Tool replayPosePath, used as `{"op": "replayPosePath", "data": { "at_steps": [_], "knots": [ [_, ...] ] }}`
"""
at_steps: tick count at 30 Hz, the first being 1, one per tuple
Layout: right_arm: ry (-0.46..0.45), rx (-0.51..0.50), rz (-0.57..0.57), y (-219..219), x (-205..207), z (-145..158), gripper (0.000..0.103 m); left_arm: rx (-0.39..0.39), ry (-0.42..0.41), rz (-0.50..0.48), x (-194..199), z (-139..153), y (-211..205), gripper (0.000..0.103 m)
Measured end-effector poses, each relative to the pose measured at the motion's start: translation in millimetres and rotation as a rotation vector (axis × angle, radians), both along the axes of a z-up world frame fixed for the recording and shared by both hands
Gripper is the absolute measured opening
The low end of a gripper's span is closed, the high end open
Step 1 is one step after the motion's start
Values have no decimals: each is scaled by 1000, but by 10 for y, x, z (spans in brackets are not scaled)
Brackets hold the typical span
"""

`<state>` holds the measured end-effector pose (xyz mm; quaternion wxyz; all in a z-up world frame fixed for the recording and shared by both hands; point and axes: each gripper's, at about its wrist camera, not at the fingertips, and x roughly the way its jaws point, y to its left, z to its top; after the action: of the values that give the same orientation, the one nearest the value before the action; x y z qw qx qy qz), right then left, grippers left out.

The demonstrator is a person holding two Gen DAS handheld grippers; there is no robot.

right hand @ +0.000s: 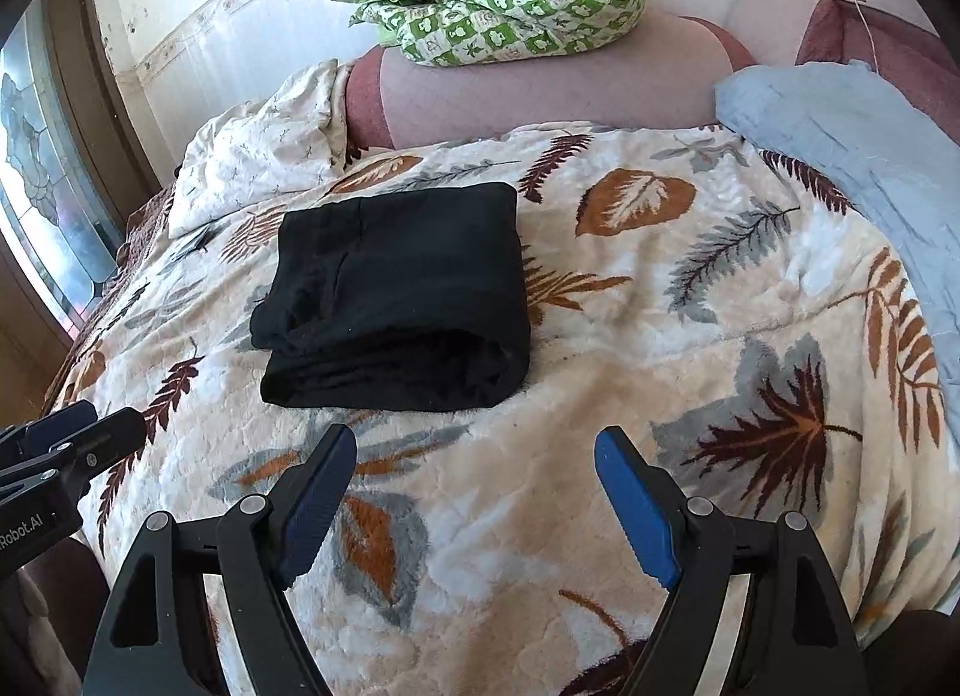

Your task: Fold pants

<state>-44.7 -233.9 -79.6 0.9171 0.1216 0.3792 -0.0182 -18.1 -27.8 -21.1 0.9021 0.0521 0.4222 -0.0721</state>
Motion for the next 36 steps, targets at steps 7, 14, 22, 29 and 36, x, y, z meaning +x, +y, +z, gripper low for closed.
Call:
{"op": "replayPosePath", "data": {
  "at_steps": [7,14,22,29,36],
  "knots": [
    [-9,-9,-1,43,-10,-17,86,-8,1,54,-65,-2,61,67],
    [-22,22,18,76,-41,-30,86,5,-54,79,-223,169,58,67],
    [-48,34,25,89,-239,-22,86,9,-118,81,-535,332,-3,67],
    [-86,27,15,45,-432,25,86,21,-167,63,-701,530,-57,67],
    [-107,0,26,143,-519,98,86,-57,-180,34,-721,673,-48,67]
  ]
}}
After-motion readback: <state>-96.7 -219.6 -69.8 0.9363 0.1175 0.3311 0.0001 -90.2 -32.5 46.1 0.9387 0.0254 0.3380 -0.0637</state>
